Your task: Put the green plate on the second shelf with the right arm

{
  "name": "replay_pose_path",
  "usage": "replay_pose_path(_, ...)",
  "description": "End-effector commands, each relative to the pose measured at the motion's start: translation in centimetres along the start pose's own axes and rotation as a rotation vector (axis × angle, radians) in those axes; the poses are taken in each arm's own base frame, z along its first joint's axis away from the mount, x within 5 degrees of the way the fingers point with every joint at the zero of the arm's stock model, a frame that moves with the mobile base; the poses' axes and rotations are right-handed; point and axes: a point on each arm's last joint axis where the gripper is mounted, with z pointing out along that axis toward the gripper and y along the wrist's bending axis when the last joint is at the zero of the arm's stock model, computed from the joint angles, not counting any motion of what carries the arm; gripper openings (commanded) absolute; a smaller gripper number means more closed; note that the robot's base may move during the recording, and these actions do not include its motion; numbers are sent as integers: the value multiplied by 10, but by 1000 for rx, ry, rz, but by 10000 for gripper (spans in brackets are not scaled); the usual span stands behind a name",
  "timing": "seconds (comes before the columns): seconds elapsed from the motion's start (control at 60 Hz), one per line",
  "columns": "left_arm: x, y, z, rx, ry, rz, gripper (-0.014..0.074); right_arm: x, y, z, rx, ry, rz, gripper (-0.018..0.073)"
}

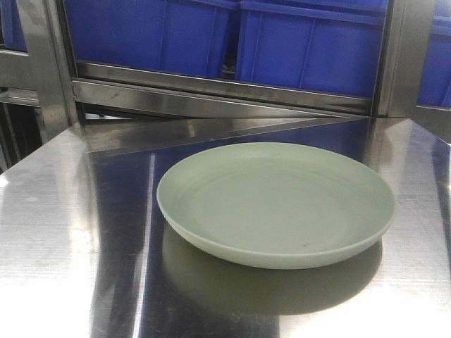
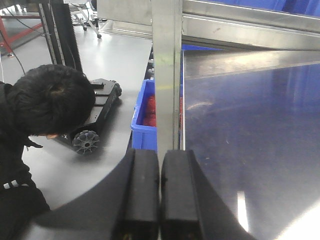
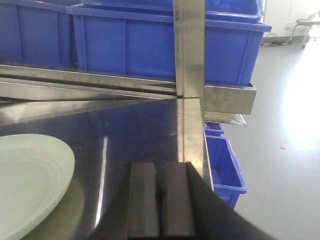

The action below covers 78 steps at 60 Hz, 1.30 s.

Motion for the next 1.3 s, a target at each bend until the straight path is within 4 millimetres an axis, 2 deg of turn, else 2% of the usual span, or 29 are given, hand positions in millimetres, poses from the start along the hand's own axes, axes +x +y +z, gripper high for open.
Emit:
replay_pose_path(0.0, 5, 1, 2, -1, -61, -2, 124, -11, 1, -2, -4, -111, -6, 55)
replay_pose_path(1.284, 5, 1, 2, -1, -61, -2, 124, -15, 1, -3, -8, -154, -7, 55)
